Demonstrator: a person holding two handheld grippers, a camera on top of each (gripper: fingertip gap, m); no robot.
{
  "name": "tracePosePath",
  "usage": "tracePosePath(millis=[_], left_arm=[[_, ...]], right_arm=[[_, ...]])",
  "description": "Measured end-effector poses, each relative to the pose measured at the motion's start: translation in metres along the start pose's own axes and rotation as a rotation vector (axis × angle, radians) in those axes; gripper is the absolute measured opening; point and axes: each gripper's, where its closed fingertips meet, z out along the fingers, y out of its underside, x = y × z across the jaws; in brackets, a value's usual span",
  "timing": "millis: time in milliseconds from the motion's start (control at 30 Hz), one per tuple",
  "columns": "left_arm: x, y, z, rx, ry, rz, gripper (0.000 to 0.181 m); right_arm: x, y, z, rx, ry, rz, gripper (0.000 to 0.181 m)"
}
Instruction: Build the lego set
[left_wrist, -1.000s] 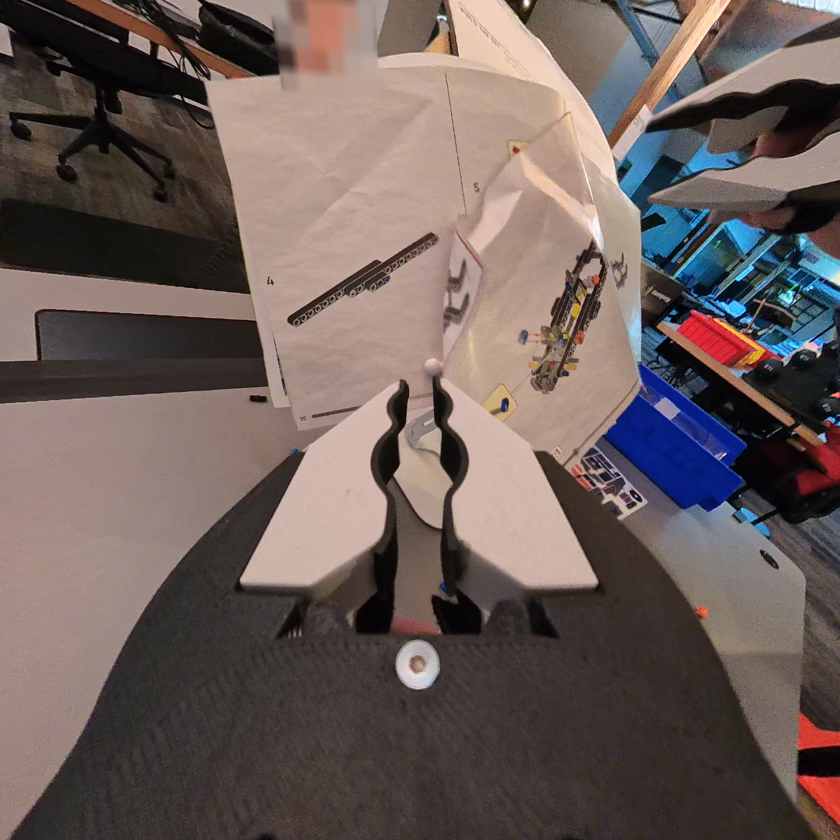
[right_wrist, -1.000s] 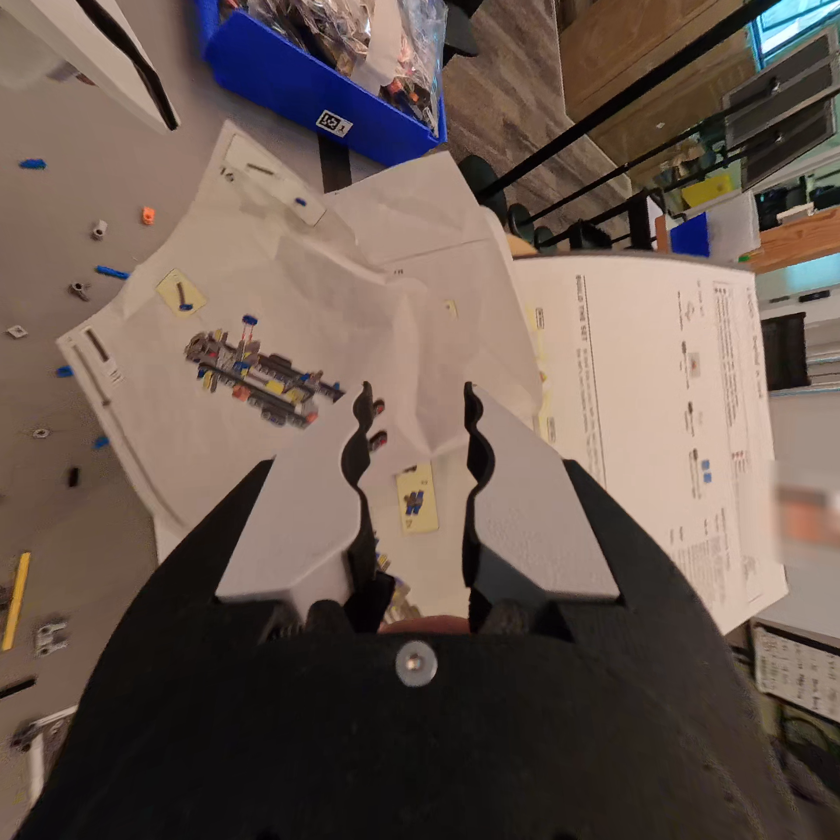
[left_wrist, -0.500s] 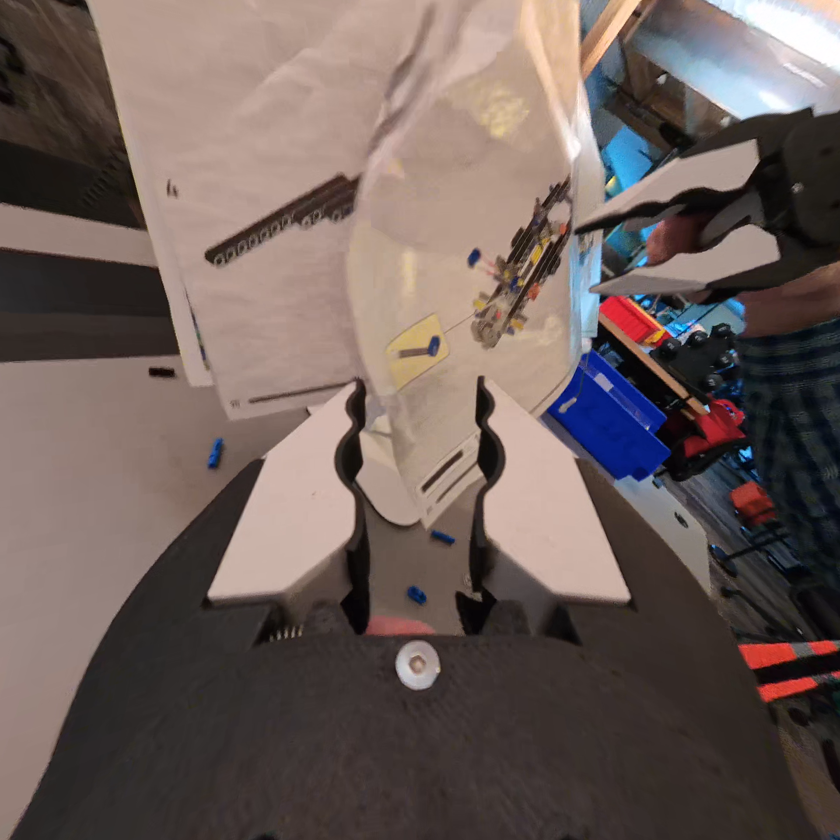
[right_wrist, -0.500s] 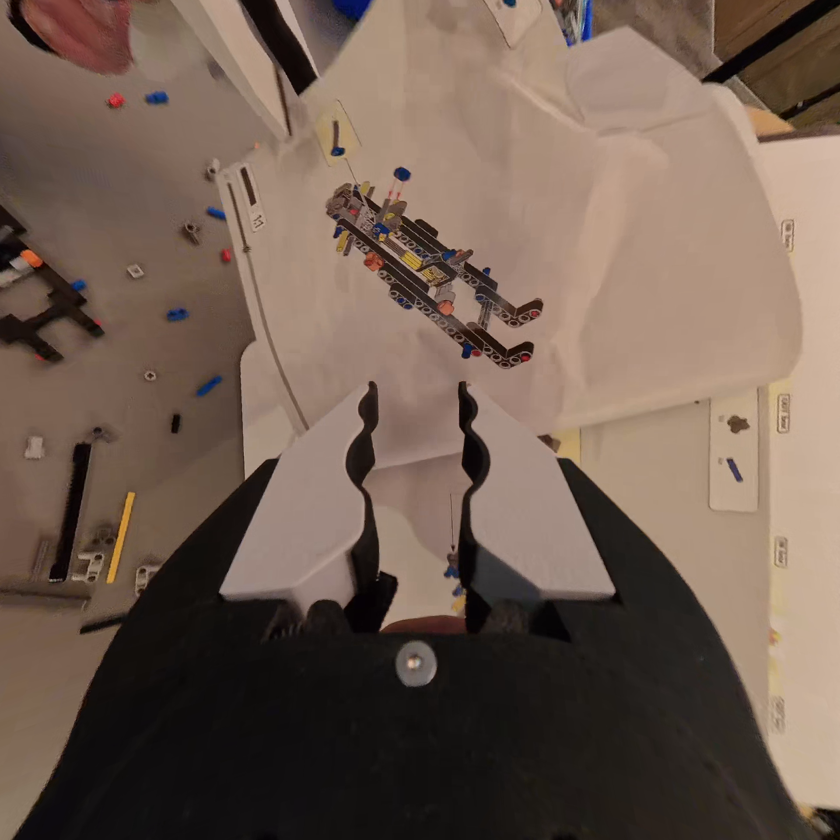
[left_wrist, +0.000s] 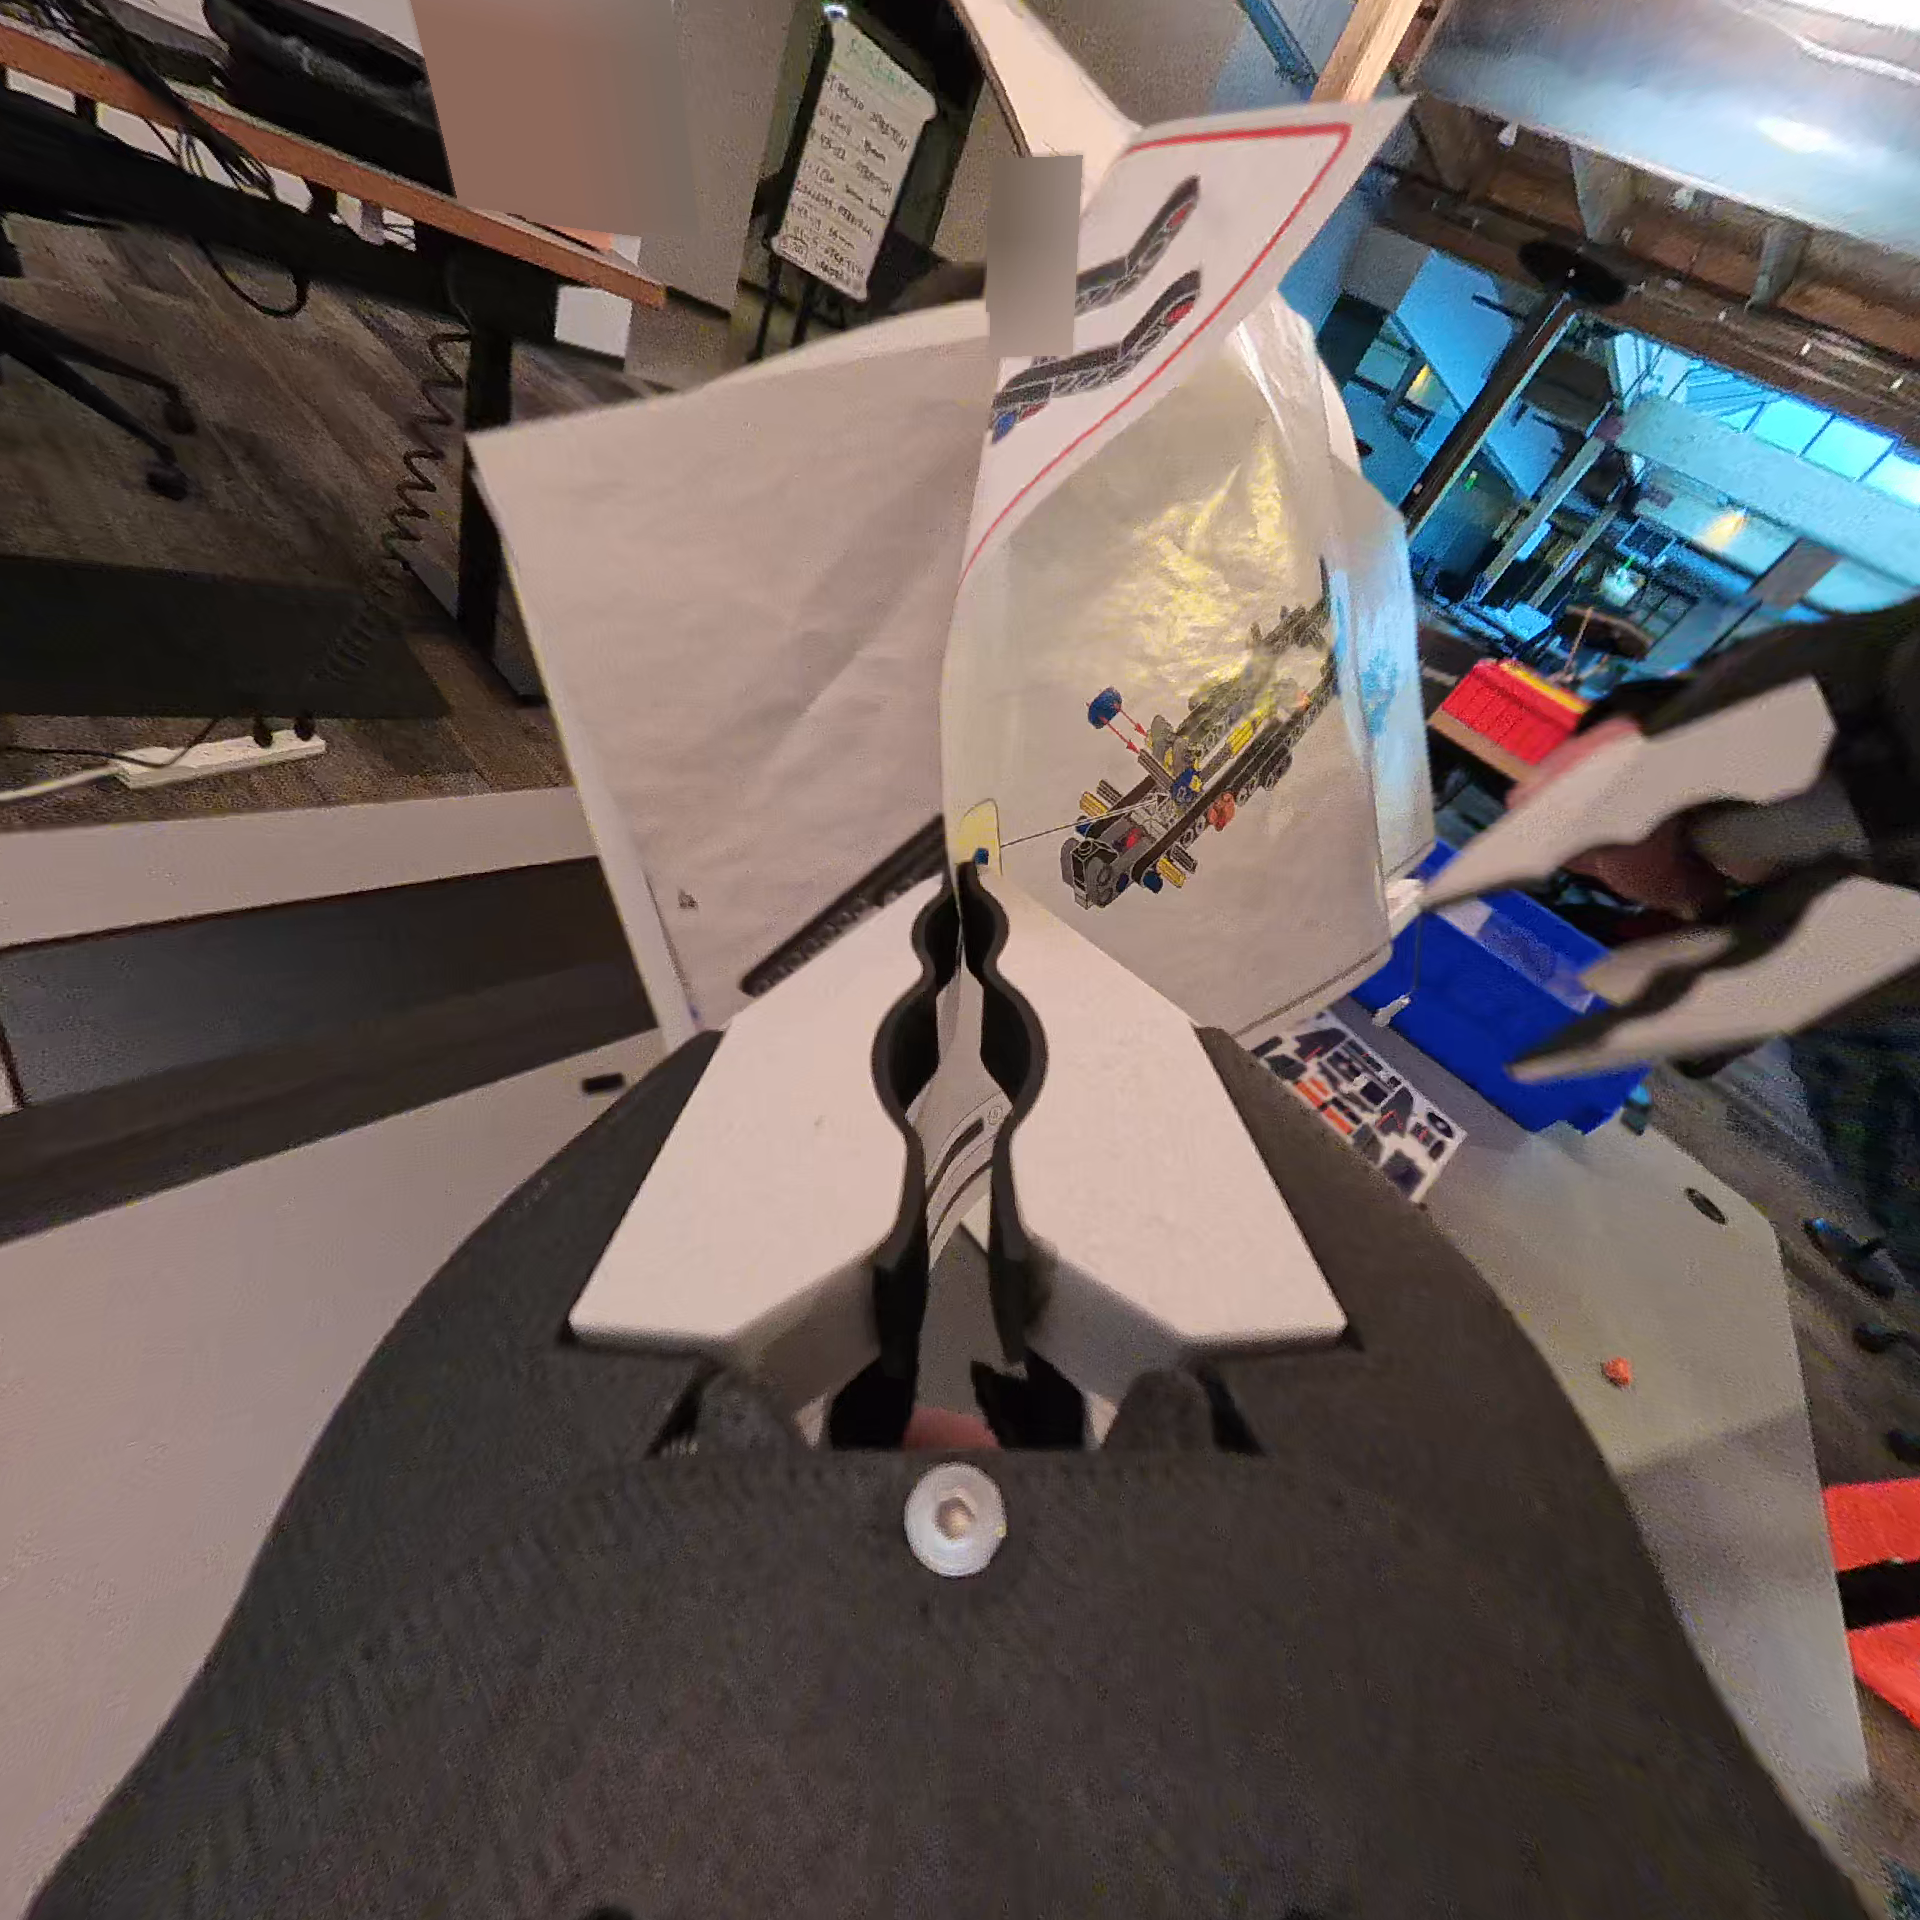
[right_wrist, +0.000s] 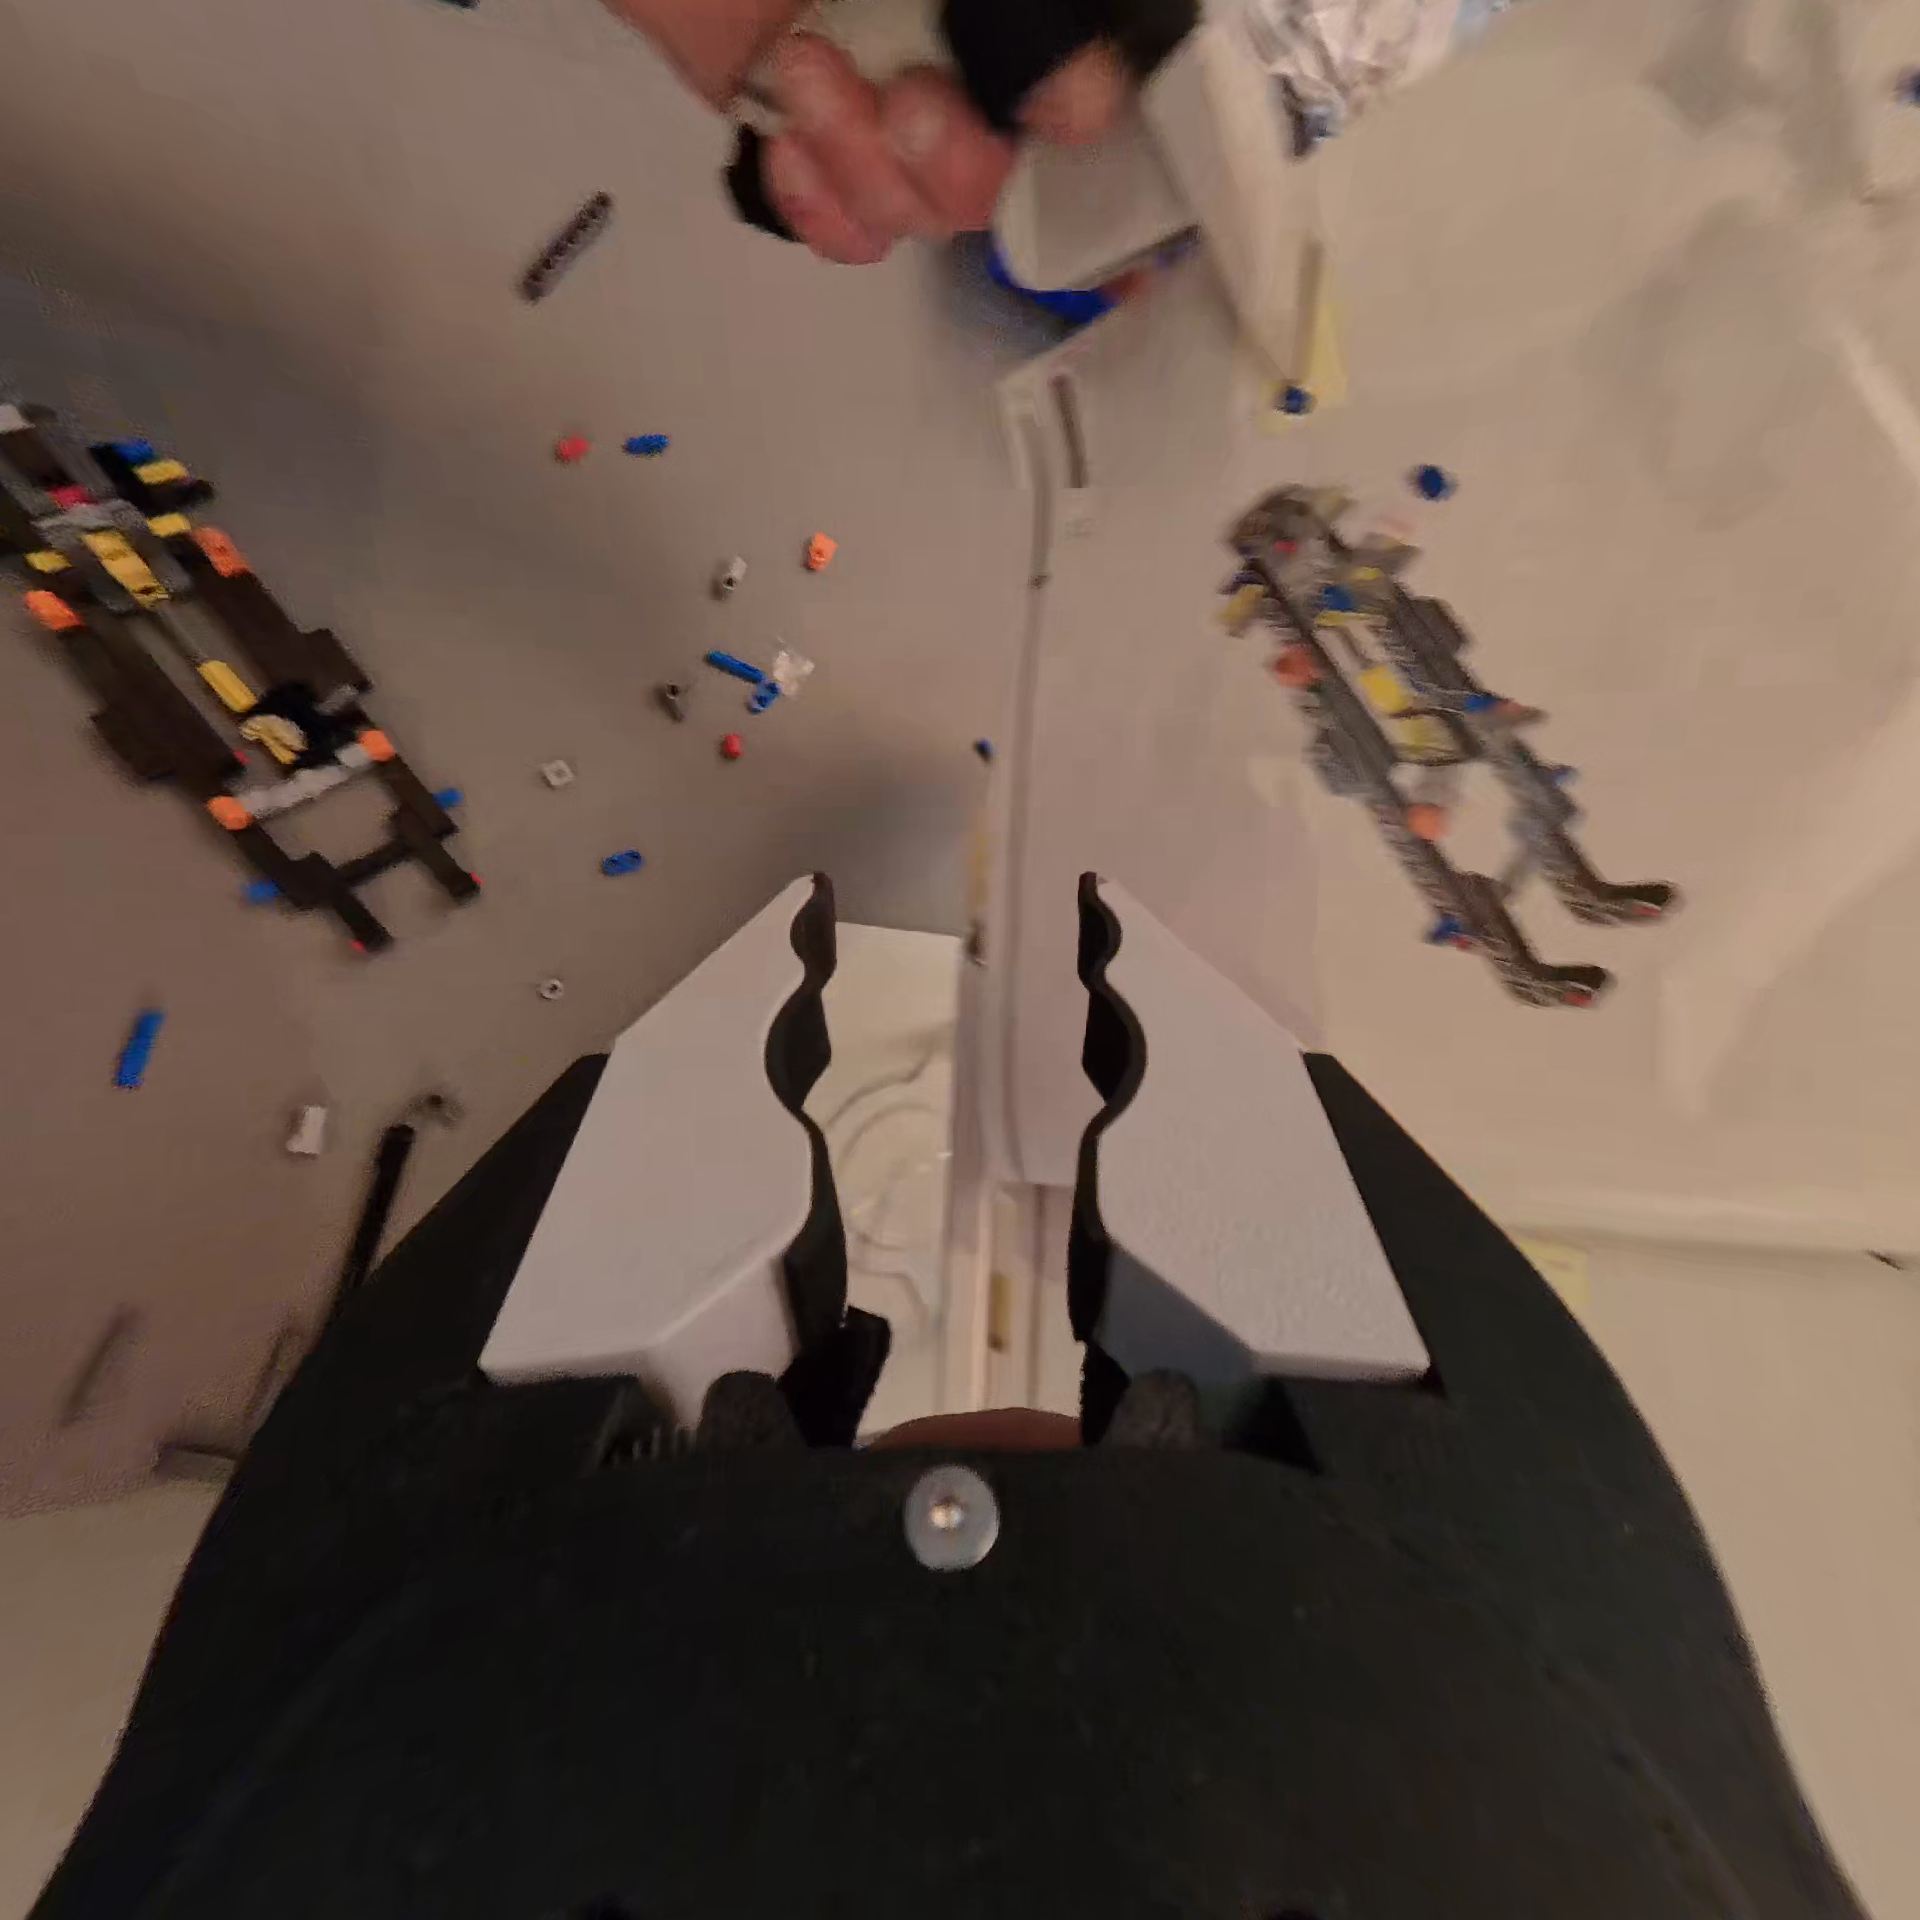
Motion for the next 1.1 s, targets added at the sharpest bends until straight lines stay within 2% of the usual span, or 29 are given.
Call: tracePosePath(millis=[100, 233, 467, 600, 667, 800, 1100], left_arm=[[-0.008, -0.013, 0.000, -0.014, 0.027, 0.022, 0.000], [-0.002, -0.027, 0.002, -0.017, 0.098, 0.084, 0.000], [0.004, -0.039, 0.009, -0.032, 0.105, 0.169, 0.000], [0.001, -0.039, 0.014, -0.021, 0.103, 0.165, 0.000], [-0.003, -0.036, 0.016, -0.018, 0.103, 0.146, 0.000], [-0.015, -0.027, 0.018, -0.010, 0.107, 0.095, 0.000], [-0.030, 0.004, 0.030, 0.024, 0.165, -0.036, 0.000]], right_arm=[[-0.019, -0.008, 0.016, -0.013, 0.040, 0.000, 0.046], [-0.026, -0.017, 0.042, 0.002, 0.133, 0.049, 0.049], [0.000, -0.014, 0.071, -0.011, 0.364, 0.135, 0.054], [0.018, -0.006, 0.079, -0.088, 0.549, 0.029, 0.038], [0.026, -0.006, 0.079, -0.123, 0.619, -0.014, 0.021], [0.026, -0.010, 0.083, -0.136, 0.643, -0.092, 0.000], [0.020, -0.020, 0.074, 0.077, 0.609, 0.001, 0.000]])
